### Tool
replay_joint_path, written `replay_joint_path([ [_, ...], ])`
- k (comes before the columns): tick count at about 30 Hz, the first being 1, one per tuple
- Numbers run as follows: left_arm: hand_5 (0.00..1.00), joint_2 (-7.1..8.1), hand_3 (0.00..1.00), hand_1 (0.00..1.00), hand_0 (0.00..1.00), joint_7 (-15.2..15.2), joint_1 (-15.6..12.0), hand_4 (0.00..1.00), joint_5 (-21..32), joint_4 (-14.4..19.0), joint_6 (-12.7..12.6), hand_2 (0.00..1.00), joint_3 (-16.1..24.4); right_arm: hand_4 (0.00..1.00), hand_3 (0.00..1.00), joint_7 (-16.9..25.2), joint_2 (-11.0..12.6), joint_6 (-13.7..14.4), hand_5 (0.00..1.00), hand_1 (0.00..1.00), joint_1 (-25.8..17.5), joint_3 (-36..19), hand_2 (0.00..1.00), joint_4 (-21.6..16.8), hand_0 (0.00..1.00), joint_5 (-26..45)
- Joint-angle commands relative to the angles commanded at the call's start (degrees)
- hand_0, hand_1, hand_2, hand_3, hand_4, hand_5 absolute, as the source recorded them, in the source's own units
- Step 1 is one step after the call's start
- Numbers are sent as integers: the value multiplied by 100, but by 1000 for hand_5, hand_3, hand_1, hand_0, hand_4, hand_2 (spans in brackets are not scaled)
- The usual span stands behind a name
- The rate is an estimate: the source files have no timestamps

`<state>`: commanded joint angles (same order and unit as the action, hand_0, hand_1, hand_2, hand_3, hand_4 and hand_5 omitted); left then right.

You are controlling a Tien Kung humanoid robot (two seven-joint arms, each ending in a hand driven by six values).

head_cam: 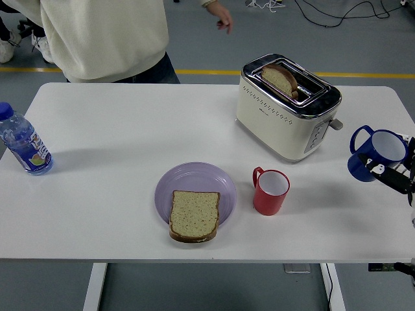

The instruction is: Pick up the cup,pour liquid into bread,place the cup on the desk

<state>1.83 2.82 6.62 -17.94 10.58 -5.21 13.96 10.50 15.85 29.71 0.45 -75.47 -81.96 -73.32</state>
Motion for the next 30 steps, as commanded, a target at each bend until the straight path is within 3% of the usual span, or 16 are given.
replay_joint_path([
  [30,998,-4,568,660,645,-5,25,389,11,7,0,682,3,704,467,1155,-364,268,2,295,178,652,416,1813,422,29],
])
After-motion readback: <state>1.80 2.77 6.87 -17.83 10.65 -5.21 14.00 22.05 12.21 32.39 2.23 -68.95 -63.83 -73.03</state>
